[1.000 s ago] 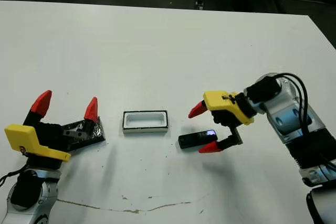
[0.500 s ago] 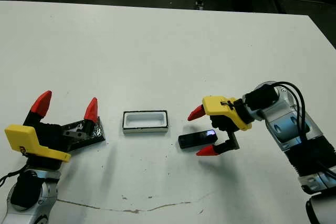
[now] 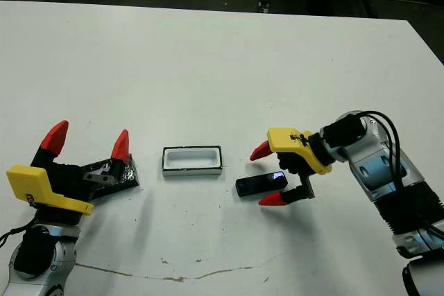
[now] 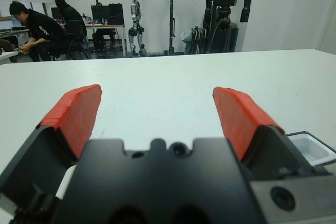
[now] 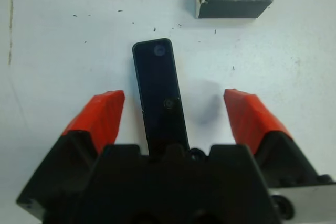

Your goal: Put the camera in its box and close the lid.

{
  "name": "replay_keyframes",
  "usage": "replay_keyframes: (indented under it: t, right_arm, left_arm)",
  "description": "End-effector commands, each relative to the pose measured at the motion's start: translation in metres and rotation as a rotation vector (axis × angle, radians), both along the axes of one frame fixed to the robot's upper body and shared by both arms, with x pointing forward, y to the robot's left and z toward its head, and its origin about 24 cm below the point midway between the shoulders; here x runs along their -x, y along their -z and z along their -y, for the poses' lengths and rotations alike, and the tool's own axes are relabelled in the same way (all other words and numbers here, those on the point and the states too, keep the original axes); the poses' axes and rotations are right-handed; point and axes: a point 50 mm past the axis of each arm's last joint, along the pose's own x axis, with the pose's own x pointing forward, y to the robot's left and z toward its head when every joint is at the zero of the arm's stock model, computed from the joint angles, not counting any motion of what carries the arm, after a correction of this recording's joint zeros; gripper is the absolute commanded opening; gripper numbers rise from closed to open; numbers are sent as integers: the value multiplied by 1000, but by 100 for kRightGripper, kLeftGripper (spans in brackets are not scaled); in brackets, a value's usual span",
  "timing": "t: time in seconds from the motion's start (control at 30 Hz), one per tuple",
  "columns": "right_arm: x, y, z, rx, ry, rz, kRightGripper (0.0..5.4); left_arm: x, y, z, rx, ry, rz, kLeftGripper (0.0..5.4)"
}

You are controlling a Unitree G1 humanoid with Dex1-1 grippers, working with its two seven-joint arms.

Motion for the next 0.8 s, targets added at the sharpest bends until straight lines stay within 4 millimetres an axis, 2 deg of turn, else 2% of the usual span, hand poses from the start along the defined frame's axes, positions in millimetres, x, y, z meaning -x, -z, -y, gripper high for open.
replay_keyframes:
  t: [0.03,0.57,0.8]
  right_arm:
    - [2,5,2,-46,55,-7,432]
    - [3,5,4,-96,71,10,175]
    - [1,4,4,-96,41,3,165]
  left_arm:
    - [1,2,-1,-13,-4,-12,540]
    - [2,0,-2,-8,-11,-14,540]
    - [1,-1,-3,8,-13,-12,540]
